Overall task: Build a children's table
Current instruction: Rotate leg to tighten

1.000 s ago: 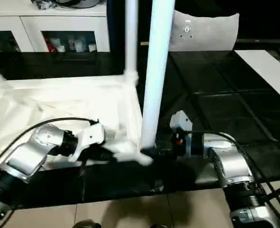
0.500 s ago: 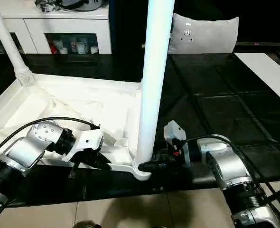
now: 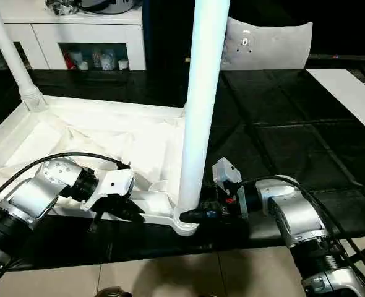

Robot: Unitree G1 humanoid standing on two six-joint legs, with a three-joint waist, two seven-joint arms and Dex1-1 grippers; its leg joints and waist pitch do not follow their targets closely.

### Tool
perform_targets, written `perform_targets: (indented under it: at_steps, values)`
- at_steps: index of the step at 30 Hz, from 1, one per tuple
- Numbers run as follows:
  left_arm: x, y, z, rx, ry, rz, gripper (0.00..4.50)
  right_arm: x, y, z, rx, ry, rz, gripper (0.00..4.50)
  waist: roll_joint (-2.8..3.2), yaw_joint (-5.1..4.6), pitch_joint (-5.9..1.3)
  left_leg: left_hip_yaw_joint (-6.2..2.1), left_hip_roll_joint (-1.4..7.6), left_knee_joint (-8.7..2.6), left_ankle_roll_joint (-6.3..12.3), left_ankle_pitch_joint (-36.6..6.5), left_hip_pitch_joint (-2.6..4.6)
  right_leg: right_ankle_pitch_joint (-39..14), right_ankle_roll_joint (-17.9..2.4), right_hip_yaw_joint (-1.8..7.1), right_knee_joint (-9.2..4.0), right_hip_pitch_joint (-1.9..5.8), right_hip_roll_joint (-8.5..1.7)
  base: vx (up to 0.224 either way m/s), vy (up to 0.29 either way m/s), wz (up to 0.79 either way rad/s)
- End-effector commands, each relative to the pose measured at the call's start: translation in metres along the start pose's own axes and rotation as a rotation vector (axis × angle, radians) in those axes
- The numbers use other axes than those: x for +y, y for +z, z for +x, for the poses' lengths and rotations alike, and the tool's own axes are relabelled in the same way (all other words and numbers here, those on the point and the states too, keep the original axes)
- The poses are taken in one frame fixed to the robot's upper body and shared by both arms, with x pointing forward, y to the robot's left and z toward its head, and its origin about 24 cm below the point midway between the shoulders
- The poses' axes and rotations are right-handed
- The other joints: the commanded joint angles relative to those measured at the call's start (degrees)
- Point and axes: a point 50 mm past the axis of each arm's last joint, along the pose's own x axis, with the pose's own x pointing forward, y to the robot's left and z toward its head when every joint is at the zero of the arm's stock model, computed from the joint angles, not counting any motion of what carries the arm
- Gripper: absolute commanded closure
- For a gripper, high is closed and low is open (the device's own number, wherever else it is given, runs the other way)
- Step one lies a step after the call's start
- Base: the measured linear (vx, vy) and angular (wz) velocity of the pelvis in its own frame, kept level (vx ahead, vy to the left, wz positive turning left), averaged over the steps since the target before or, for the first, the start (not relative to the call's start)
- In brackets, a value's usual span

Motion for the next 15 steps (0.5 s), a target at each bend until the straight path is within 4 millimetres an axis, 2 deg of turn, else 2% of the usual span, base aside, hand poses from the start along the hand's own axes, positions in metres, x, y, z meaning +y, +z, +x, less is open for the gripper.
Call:
perform_targets:
  at_steps: [1,3,5,6,8,10,11,12,13,14,15]
  values:
    - [0.0,0.004,-0.001,-0.002,-0.011,0.012,4.5,0.007,0.002,0.008,-0.022,0.064,0.011,2.48,-0.01,-0.32,-3.36,-0.73,2.36,-4.95,1.24,-16.5,0.52,-28.0,-7.9,2.92,-4.71,2.49,-3.78,0.0,0.0,0.0]
    - [0.0,0.004,-0.001,-0.007,-0.009,0.007,4.5,0.007,0.002,0.009,-0.028,0.064,0.017,2.49,-0.14,-0.35,-3.38,-0.76,2.39,-5.03,1.28,-16.4,0.45,-27.8,-7.7,2.93,-4.7,2.54,-3.76,0.0,0.0,0.0]
    - [0.001,0.006,0.0,-0.021,0.012,-0.007,4.5,0.008,0.002,0.013,-0.048,0.042,0.032,2.5,0.0,-0.37,-3.34,-0.77,2.39,-5.05,1.17,-16.7,0.46,-27.7,-7.9,2.93,-4.72,2.5,-3.77,0.0,0.0,0.0]
    - [0.002,0.007,0.0,-0.031,0.032,-0.02,4.5,0.007,0.002,0.015,-0.059,0.017,0.045,2.5,0.14,-0.37,-3.26,-0.82,2.39,-5.1,1.06,-16.8,0.44,-27.6,-7.9,2.94,-4.66,2.47,-3.77,0.0,0.0,0.0]
    - [0.006,0.012,0.003,-0.062,0.116,-0.074,4.5,0.001,0.002,0.023,-0.084,-0.086,0.054,2.5,0.02,-0.66,-3.09,-0.86,2.19,-5.14,0.54,-18.2,0.53,-29.7,-7.5,2.77,-4.97,2.39,-3.74,0.0,0.0,0.0]
    - [0.016,0.025,0.009,-0.143,0.276,-0.153,4.5,-0.015,0.003,0.036,-0.119,-0.312,0.1,2.5,-0.05,-1.35,-2.8,-1.1,1.99,-5.16,-0.53,-19.4,0.71,-33.9,-6.1,2.43,-5.44,2.2,-3.86,0.0,0.0,0.0]
    - [0.017,0.028,0.01,-0.156,0.297,-0.166,4.5,-0.018,0.003,0.037,-0.128,-0.345,0.11,2.51,-0.04,-1.7,-2.66,-1.2,1.71,-5.01,-0.98,-20.0,0.86,-36.9,-4.8,1.98,-6.08,2.0,-3.85,0.0,0.0,0.0]
    - [0.018,0.031,0.012,-0.172,0.323,-0.182,4.5,-0.021,0.004,0.04,-0.141,-0.386,0.123,2.51,-0.04,-1.7,-2.66,-1.2,1.71,-5.01,-0.98,-20.0,0.86,-36.9,-4.8,1.98,-6.08,2.0,-3.85,0.0,0.0,0.0]
    - [0.021,0.036,0.015,-0.203,0.367,-0.215,4.5,-0.025,0.004,0.044,-0.156,-0.444,0.152,2.52,-0.11,-2.61,-2.81,-1.56,1.64,-5.12,-1.13,-20.1,0.37,-37.6,-3.4,1.57,-6.17,2.62,-3.93,0.0,0.0,0.0]
    - [0.021,0.036,0.015,-0.203,0.367,-0.215,4.5,-0.025,0.004,0.044,-0.156,-0.444,0.152,2.53,0.01,-2.88,-2.89,-1.64,1.79,-5.26,-1.0,-20.0,0.2,-36.4,-3.5,1.58,-6.1,2.76,-3.89,0.0,0.0,0.0]
    - [0.022,0.041,0.018,-0.225,0.396,-0.24,4.5,-0.029,0.005,0.047,-0.162,-0.49,0.169,2.53,-0.16,-3.39,-3.08,-1.61,1.83,-5.32,-0.63,-19.7,0.04,-34.3,-3.8,1.68,-5.98,2.77,-3.74,0.0,0.0,0.0]
